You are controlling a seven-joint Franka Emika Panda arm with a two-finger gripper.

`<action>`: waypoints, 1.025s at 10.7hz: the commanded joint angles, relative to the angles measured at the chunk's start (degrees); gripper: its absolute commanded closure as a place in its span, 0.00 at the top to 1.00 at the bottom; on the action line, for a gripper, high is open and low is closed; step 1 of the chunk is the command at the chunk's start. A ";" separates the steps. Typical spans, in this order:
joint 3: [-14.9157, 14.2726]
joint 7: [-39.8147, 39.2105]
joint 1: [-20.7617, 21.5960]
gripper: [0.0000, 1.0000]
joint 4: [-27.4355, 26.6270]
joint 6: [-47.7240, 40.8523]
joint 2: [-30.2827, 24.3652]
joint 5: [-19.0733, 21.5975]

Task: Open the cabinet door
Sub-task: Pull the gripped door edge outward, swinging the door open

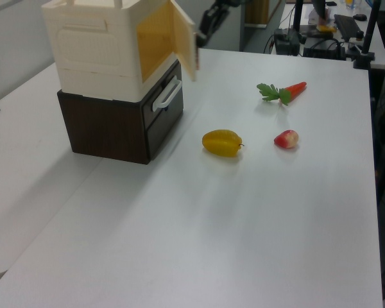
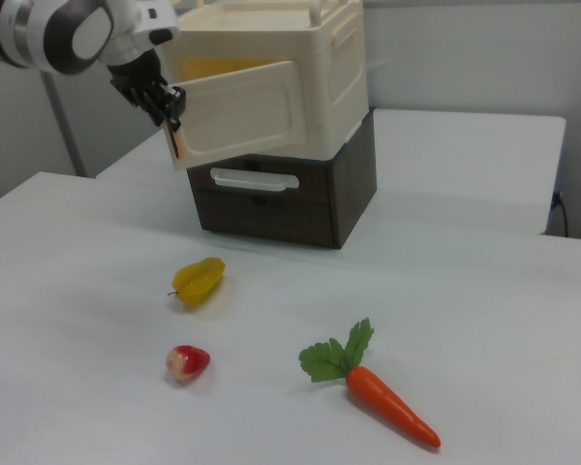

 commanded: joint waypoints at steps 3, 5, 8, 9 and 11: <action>-0.52 0.80 -5.24 1.00 -2.88 -23.06 -6.51 -2.64; -0.43 0.36 -6.56 1.00 -3.14 -26.68 -7.48 -5.27; -0.34 0.28 -6.57 1.00 -4.99 -27.05 -7.22 -9.06; -0.52 -0.16 -6.65 1.00 -5.08 -26.96 -7.13 -9.15; -1.39 -1.13 -6.57 1.00 -5.86 -26.78 -6.95 -9.32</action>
